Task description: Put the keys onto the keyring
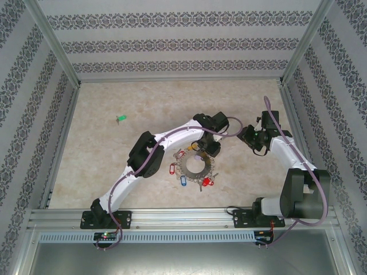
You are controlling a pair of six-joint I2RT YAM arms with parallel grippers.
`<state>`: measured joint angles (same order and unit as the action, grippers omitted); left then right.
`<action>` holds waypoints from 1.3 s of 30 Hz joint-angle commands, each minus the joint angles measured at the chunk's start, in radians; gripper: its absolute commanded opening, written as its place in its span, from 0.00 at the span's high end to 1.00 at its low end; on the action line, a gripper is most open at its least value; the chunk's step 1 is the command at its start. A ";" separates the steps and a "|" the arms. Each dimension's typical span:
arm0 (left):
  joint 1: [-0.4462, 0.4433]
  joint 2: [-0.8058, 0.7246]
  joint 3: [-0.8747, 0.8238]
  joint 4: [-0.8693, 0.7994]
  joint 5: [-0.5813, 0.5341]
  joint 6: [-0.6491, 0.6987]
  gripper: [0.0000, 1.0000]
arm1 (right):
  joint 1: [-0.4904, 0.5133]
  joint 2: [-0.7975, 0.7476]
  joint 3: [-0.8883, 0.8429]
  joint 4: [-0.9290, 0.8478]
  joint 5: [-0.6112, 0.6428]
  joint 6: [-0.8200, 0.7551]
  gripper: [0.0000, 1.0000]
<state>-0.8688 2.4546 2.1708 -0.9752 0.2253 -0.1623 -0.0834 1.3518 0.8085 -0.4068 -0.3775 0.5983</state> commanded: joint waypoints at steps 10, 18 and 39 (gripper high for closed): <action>-0.025 -0.011 -0.016 -0.083 -0.049 -0.002 0.69 | -0.018 0.015 -0.008 0.006 -0.027 -0.020 0.64; -0.022 -0.068 -0.005 -0.116 -0.049 -0.018 0.67 | -0.021 0.018 -0.016 0.003 -0.027 -0.026 0.64; -0.026 -0.069 -0.054 -0.143 -0.007 -0.090 0.70 | -0.022 0.040 -0.015 0.022 -0.036 -0.026 0.63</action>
<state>-0.8837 2.3871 2.1113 -1.0889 0.1913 -0.2375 -0.0963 1.3907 0.8082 -0.3981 -0.4030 0.5945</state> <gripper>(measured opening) 0.301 0.365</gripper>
